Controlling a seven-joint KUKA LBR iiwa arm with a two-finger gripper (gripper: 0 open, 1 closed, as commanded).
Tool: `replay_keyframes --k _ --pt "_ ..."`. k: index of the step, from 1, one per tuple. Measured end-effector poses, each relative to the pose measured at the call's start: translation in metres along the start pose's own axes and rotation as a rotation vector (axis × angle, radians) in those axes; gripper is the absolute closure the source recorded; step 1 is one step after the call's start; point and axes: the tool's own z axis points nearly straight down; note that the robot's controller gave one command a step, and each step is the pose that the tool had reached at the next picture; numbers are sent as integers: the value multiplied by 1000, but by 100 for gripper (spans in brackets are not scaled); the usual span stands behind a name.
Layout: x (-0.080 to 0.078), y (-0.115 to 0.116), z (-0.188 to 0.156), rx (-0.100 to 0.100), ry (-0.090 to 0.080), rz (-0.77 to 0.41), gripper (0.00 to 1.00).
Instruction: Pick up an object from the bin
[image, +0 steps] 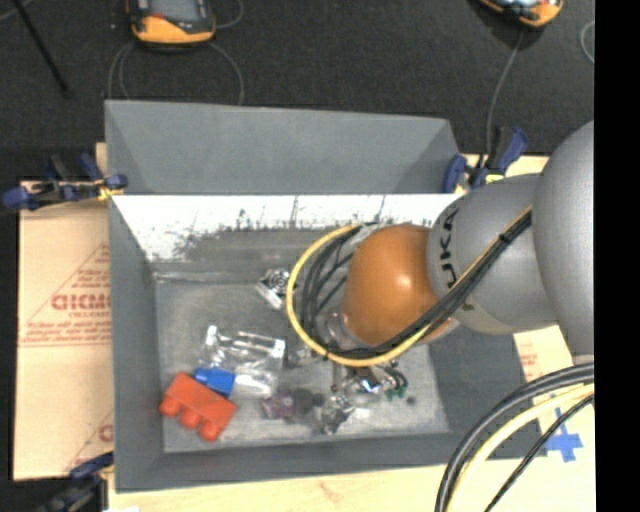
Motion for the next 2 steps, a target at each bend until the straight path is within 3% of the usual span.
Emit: replay_keyframes --k 1,2 --pt "13 28 7 18 -32 -154 0" --pt "17 32 9 10 -14 -156 100"
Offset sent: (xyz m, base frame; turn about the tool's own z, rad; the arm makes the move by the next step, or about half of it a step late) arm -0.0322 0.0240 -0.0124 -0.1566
